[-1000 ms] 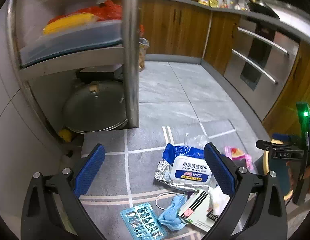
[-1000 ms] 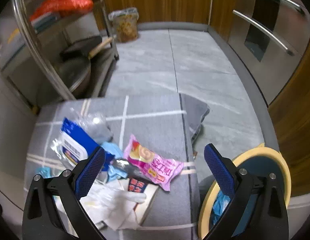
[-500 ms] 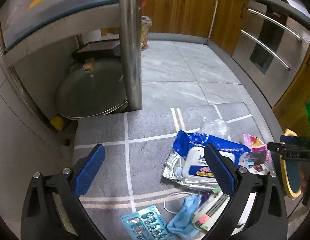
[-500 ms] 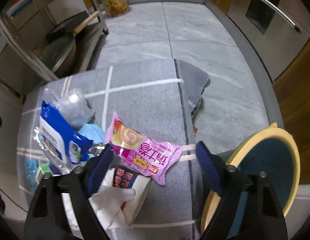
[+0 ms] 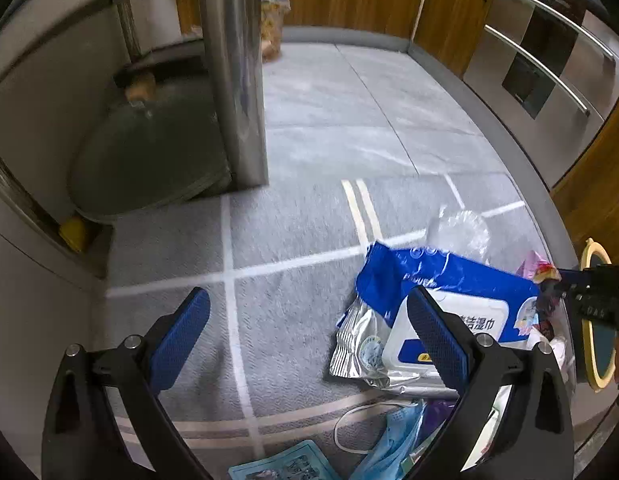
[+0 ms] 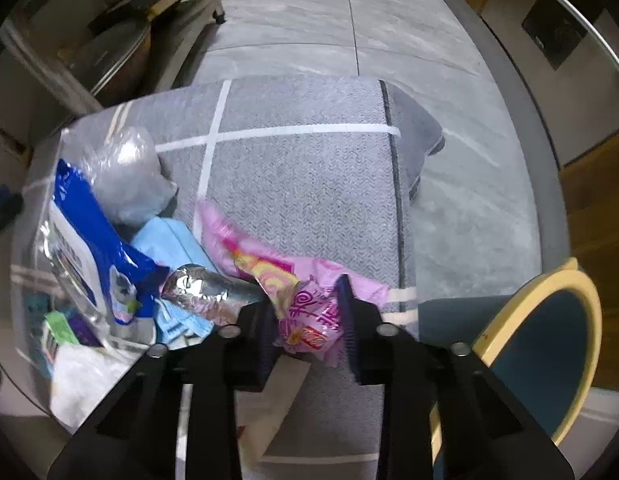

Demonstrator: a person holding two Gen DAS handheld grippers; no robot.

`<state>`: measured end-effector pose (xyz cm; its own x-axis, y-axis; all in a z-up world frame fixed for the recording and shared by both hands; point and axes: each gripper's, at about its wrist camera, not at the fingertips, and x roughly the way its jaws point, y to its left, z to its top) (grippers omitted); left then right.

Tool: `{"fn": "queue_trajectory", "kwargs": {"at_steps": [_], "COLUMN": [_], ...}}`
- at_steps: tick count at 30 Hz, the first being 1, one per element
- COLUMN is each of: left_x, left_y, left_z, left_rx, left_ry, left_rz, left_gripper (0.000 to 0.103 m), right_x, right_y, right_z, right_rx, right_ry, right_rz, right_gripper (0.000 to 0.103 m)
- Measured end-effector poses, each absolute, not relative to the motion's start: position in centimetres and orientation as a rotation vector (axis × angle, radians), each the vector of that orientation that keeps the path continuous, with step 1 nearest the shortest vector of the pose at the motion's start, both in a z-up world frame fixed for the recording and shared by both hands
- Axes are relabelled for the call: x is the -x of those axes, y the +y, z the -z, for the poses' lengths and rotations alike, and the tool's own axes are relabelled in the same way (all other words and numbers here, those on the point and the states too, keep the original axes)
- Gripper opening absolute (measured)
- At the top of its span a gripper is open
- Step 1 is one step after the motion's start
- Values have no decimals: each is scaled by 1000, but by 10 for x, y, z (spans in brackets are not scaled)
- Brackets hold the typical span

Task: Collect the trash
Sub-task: 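Grasp the pink snack wrapper with the right gripper while the left grasps the wipes pack, then lift and carry the wipes pack and pink wrapper over the teal bin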

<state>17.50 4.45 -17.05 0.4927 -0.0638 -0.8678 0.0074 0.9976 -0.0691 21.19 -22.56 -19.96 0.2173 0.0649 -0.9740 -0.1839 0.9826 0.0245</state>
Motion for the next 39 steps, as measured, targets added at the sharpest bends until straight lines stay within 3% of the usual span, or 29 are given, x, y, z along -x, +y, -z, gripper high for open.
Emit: {"fn": "queue_trajectory", "kwargs": {"at_steps": [6, 10, 13, 19, 21, 22, 23, 27, 39], "left_x": [-176, -170, -168, -173, -175, -176, -177, -173, -140], "left_y": [52, 56, 59, 54, 59, 60, 62, 56, 26], "left_z": [193, 201, 208, 222, 227, 228, 229, 217, 112], "left_rx": [168, 205, 251, 300, 333, 376, 406, 375, 208], "left_ry": [1151, 1190, 1220, 1260, 1262, 1269, 1266, 1236, 1005], "left_rz": [105, 132, 163, 202, 209, 233, 248, 243, 186], "left_gripper": [78, 69, 57, 50, 40, 22, 18, 12, 9], "right_x": [-215, -214, -212, -210, -208, -207, -206, -201, -178], "right_y": [-228, -225, -223, -224, -225, -225, -225, -226, -242], "right_z": [202, 202, 203, 202, 201, 200, 198, 190, 149], "right_rx": [88, 84, 88, 80, 79, 75, 68, 60, -4], "right_ry": [1355, 1363, 1364, 1366, 1364, 1362, 1361, 1338, 1229], "right_rz": [-174, -191, -194, -203, -206, -208, -212, -223, -267], "right_gripper": [16, 16, 16, 16, 16, 16, 16, 14, 7]}}
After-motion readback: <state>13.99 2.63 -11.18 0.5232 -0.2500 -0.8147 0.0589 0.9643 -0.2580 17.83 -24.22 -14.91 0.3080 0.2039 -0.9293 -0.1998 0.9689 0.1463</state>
